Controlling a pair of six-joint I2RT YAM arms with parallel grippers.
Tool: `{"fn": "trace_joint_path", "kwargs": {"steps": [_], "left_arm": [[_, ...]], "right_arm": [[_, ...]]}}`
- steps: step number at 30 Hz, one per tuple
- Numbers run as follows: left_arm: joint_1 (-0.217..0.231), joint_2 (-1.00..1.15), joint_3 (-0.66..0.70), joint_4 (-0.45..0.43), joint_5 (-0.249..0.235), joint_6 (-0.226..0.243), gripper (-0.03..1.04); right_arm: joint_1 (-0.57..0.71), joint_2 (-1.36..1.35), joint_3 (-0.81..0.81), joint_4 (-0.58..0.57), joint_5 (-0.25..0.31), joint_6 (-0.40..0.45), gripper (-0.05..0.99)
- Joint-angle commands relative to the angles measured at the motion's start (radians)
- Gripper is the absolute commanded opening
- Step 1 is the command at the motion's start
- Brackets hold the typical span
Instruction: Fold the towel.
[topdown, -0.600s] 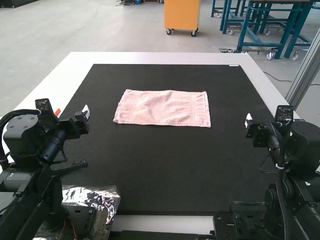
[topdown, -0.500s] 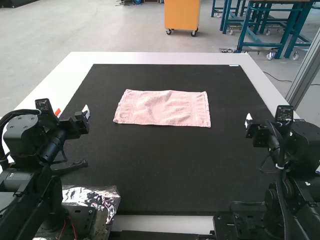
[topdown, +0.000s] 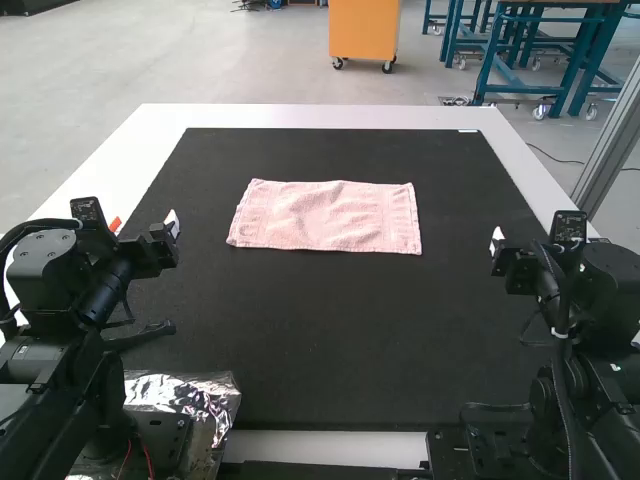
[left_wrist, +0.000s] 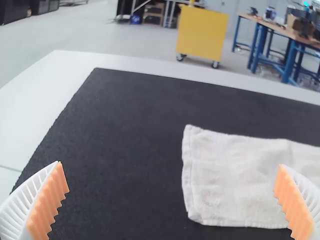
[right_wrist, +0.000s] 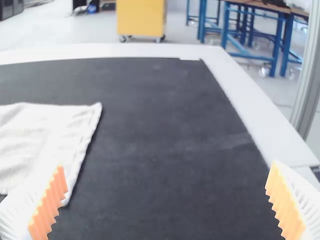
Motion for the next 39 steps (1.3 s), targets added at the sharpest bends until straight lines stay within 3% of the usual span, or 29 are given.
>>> {"fn": "trace_joint_path", "kwargs": {"steps": [1, 3, 5, 7, 9, 13, 16, 18, 19, 20, 23, 26, 30, 34, 35, 39], "left_arm": [[0.000, -0.007, -0.006, 0.012, -0.009, -0.009, 0.97], [0.000, -0.007, -0.006, 0.025, -0.009, -0.009, 0.97], [0.000, -0.007, -0.006, 0.063, -0.010, 0.019, 0.97], [-0.003, -0.007, -0.006, 0.147, -0.009, 0.132, 0.97], [-0.005, -0.007, -0.006, 0.200, -0.006, 0.296, 0.97], [0.000, -0.006, -0.006, 0.299, -0.010, 0.319, 0.94], [-0.002, -0.007, -0.006, 0.335, -0.036, 0.399, 0.93], [0.000, -0.007, -0.007, 0.341, -0.036, 0.427, 0.93], [0.000, -0.007, -0.006, 0.339, -0.035, 0.430, 0.93], [0.000, -0.006, -0.006, 0.348, -0.032, 0.430, 0.93], [-0.002, -0.004, 0.028, 0.382, -0.026, 0.430, 0.94], [-0.011, 0.036, 0.148, 0.325, -0.018, 0.430, 0.95], [-0.033, 0.263, 0.344, 0.226, -0.013, 0.401, 0.96], [-0.059, 0.579, 0.539, 0.095, -0.009, 0.284, 0.96], [-0.063, 0.651, 0.576, 0.078, -0.012, 0.263, 0.96], [-0.072, 0.879, 0.662, 0.037, -0.026, 0.257, 0.96]], "right_arm": [[0.000, -0.008, -0.007, 0.004, -0.007, -0.007, 0.91], [0.000, -0.008, -0.007, 0.023, -0.007, 0.013, 0.91], [0.000, -0.008, -0.007, 0.127, -0.007, 0.020, 0.91], [0.000, -0.008, -0.007, 0.241, -0.006, 0.009, 0.91], [0.001, -0.008, -0.007, 0.330, -0.006, -0.024, 0.91], [0.004, -0.008, -0.007, 0.363, -0.006, -0.173, 0.91], [0.006, -0.008, -0.006, 0.337, -0.007, -0.178, 0.91], [0.007, -0.008, -0.007, 0.333, -0.027, -0.259, 0.91], [0.007, -0.008, -0.007, 0.333, -0.104, -0.365, 0.91], [0.007, -0.008, -0.007, 0.350, -0.130, -0.432, 0.91], [0.001, -0.008, 0.025, 0.390, -0.139, -0.368, 0.91], [0.001, 0.042, 0.125, 0.371, -0.144, -0.287, 0.91], [0.000, 0.274, 0.320, 0.350, -0.131, -0.090, 0.91], [0.003, 0.573, 0.522, 0.195, -0.150, 0.062, 0.91], [0.007, 0.636, 0.564, 0.159, -0.179, 0.088, 0.91], [0.012, 0.869, 0.700, 0.024, -0.220, 0.128, 0.91]]}}
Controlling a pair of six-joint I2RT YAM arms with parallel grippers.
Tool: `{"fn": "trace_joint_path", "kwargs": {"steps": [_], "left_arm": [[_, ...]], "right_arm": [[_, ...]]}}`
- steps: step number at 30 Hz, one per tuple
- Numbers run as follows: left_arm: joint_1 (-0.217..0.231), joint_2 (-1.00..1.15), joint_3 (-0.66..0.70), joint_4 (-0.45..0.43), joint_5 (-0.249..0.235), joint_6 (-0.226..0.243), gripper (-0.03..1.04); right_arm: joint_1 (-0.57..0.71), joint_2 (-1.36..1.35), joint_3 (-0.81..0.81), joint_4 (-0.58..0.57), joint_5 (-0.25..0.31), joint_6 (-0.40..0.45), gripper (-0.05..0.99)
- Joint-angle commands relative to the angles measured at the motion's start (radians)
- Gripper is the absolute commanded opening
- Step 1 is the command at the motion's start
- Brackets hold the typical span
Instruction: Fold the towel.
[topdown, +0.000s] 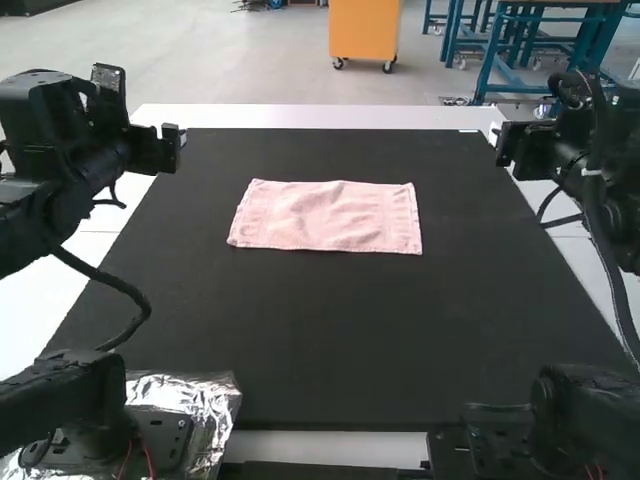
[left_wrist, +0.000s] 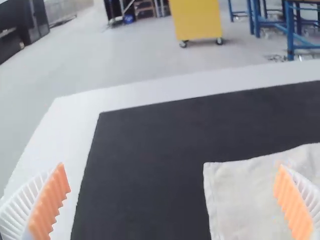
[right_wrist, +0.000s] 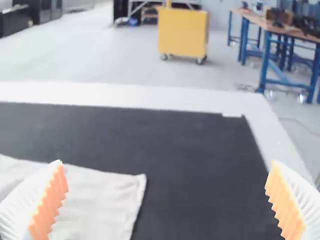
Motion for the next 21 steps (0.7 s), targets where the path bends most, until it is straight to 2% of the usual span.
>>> {"fn": "trace_joint_path", "kwargs": {"steps": [1, 5, 9, 14, 16, 21], "left_arm": [[-0.008, 0.154, 0.061, -0.030, -0.006, -0.043, 0.96], [-0.008, 0.350, 0.109, -0.080, -0.004, -0.069, 0.96], [-0.005, 0.510, 0.156, -0.109, 0.017, -0.095, 0.96], [-0.003, 0.651, 0.216, -0.083, 0.023, -0.112, 0.96], [0.000, 0.700, 0.242, -0.076, 0.051, -0.135, 0.96], [0.013, 0.801, 0.294, -0.028, 0.056, -0.137, 0.96]], "right_arm": [[0.011, 0.158, 0.095, -0.052, -0.052, 0.096, 0.91], [0.021, 0.355, 0.170, -0.145, -0.080, 0.088, 0.91], [0.032, 0.504, 0.207, -0.159, -0.080, 0.085, 0.91], [0.037, 0.668, 0.238, -0.130, -0.082, 0.085, 0.90], [0.049, 0.726, 0.259, -0.111, -0.080, 0.084, 0.90], [0.103, 0.847, 0.318, -0.064, -0.074, 0.082, 0.90]]}}
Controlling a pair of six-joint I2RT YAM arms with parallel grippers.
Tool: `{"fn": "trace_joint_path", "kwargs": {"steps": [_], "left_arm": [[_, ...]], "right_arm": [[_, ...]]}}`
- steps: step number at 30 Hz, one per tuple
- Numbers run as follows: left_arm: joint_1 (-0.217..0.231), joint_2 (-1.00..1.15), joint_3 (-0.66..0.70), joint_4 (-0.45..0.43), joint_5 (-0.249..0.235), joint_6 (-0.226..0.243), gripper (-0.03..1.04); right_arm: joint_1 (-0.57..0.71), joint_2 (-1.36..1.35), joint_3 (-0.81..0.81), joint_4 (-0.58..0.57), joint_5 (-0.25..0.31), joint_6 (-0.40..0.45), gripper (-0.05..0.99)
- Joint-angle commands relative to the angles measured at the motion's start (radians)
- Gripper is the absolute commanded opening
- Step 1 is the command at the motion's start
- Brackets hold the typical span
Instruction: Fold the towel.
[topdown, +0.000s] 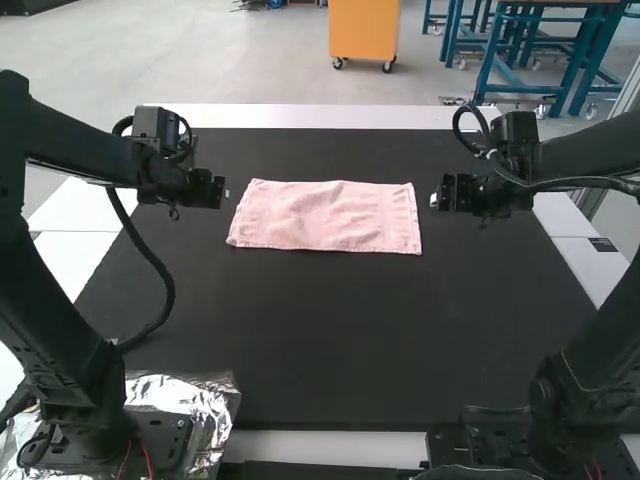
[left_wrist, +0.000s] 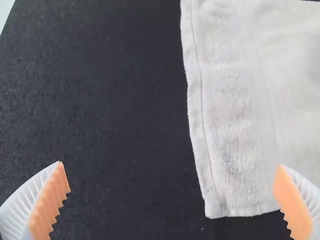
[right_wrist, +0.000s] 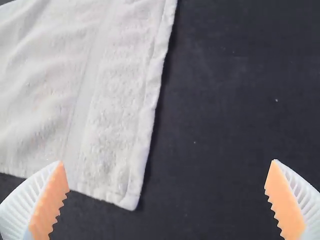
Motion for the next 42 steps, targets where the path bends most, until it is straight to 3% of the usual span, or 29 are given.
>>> {"fn": "trace_joint_path", "kwargs": {"steps": [1, 16, 42], "left_arm": [[0.018, 0.051, 0.054, 0.025, 0.023, -0.019, 0.96], [0.015, 0.369, 0.312, 0.043, 0.020, -0.033, 0.96], [-0.007, 0.726, 0.709, -0.033, 0.017, -0.017, 0.95]], "right_arm": [[0.047, 0.053, 0.063, 0.026, -0.006, 0.007, 0.90], [0.079, 0.392, 0.271, 0.135, 0.008, -0.010, 0.90], [0.042, 0.707, 0.597, 0.166, 0.020, -0.043, 0.90]]}}
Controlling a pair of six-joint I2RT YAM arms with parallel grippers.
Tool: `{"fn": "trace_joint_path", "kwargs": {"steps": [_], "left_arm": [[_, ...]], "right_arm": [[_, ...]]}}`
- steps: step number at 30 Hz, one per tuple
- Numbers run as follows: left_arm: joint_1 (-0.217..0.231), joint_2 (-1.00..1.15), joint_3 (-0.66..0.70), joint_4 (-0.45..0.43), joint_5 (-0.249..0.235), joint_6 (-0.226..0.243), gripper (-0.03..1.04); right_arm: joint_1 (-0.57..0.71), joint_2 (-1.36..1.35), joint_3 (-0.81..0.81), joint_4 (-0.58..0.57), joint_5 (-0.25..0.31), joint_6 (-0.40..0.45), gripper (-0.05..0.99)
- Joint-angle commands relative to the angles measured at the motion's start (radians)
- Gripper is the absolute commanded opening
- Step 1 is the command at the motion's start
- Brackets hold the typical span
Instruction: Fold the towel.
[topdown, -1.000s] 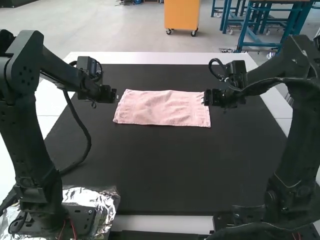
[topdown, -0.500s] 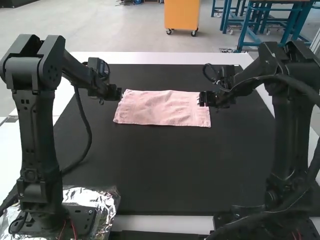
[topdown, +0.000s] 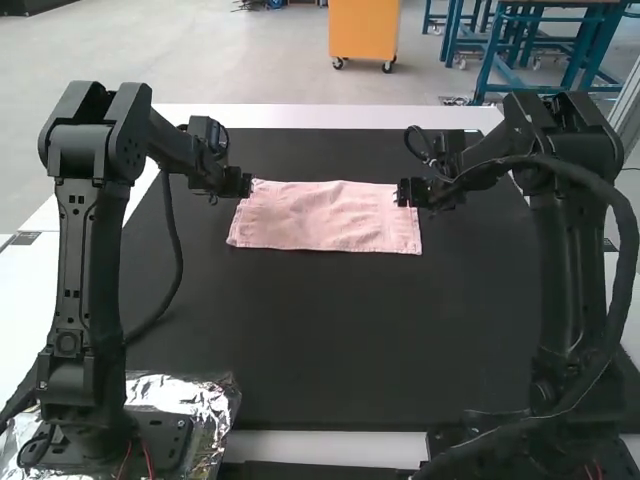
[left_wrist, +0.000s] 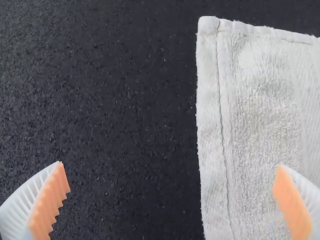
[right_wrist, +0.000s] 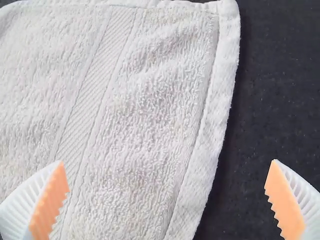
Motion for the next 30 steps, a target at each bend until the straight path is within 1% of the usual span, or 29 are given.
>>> {"fn": "trace_joint_path", "kwargs": {"steps": [1, 11, 18, 21, 24, 25, 27, 28, 29, 30], "left_arm": [[-0.009, 0.031, 0.064, -0.015, 0.004, 0.010, 0.95], [-0.031, 0.103, 0.174, -0.074, 0.004, 0.025, 0.95], [-0.029, 0.149, 0.220, -0.104, 0.001, 0.030, 0.94], [-0.026, 0.168, 0.230, -0.114, -0.011, 0.031, 0.93], [-0.026, 0.177, 0.233, -0.112, -0.028, 0.043, 0.93], [-0.026, 0.179, 0.233, -0.110, -0.040, 0.050, 0.93], [-0.028, 0.180, 0.233, -0.109, -0.051, 0.051, 0.93], [-0.026, 0.180, 0.233, -0.109, -0.051, 0.051, 0.93], [-0.026, 0.182, 0.233, -0.109, -0.051, 0.051, 0.90], [-0.026, 0.183, 0.233, -0.110, -0.051, 0.053, 0.80]], "right_arm": [[-0.017, 0.027, 0.062, 0.006, 0.017, -0.020, 0.90], [-0.012, 0.088, 0.140, -0.007, 0.030, -0.027, 0.90], [-0.012, 0.120, 0.160, -0.022, 0.057, -0.055, 0.90], [-0.008, 0.128, 0.161, -0.022, 0.080, -0.079, 0.90], [-0.006, 0.139, 0.166, -0.024, 0.090, -0.083, 0.90], [-0.006, 0.145, 0.172, -0.028, 0.098, -0.083, 0.90], [-0.006, 0.151, 0.178, -0.040, 0.096, -0.073, 0.90], [-0.005, 0.156, 0.180, -0.045, 0.092, -0.055, 0.89], [-0.005, 0.159, 0.181, -0.057, 0.084, -0.047, 0.83], [-0.005, 0.157, 0.180, -0.067, 0.058, -0.044, 0.69]]}}
